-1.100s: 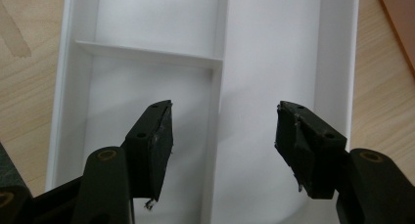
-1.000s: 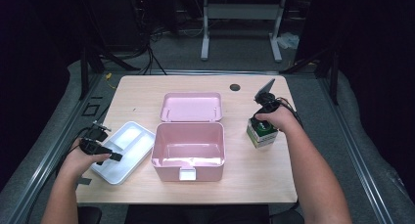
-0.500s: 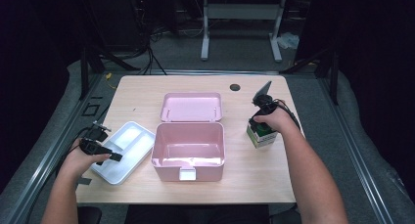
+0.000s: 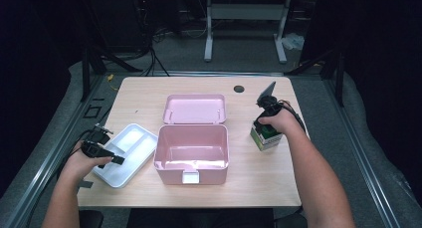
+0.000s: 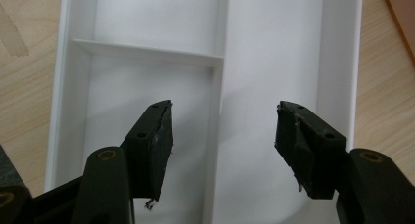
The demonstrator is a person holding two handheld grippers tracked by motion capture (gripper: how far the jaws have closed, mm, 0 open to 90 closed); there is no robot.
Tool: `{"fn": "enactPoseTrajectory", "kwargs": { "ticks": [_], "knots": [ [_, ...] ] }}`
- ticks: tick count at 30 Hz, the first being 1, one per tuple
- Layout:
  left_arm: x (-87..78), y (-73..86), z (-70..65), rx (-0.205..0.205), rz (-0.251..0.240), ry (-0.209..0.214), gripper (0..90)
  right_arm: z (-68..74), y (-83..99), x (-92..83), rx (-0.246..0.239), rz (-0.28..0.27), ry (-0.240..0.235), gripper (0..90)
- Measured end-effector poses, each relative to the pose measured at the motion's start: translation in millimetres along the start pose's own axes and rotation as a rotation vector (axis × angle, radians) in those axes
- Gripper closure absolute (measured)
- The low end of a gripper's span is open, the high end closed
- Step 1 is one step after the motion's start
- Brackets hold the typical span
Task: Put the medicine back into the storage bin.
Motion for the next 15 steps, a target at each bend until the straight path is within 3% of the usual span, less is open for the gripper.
{"fn": "enactPoseTrajectory", "kwargs": {
  "ticks": [7, 15],
  "knots": [
    [-2.0, -0.7, -1.9, 0.0, -0.012, 0.018, 39.1, 1.5, 0.5, -11.6, -0.015, -0.002, -0.002, 15.2],
    [-2.1, -0.1, -1.1, -0.002, -0.01, 0.016, 39.1, 6.6, -0.5, -40.2, -0.056, -0.017, 0.008, 15.5]
  ]
}}
Point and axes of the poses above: each handheld gripper's, and its own axes: x roughly forward along the jaws, y roughly out of its underside, z roughly to its left, the point moved 3 cm from there along x, roughly forward along the jaws, and after that the axes turned 12 degrees about -x, right-handed, at the moved point
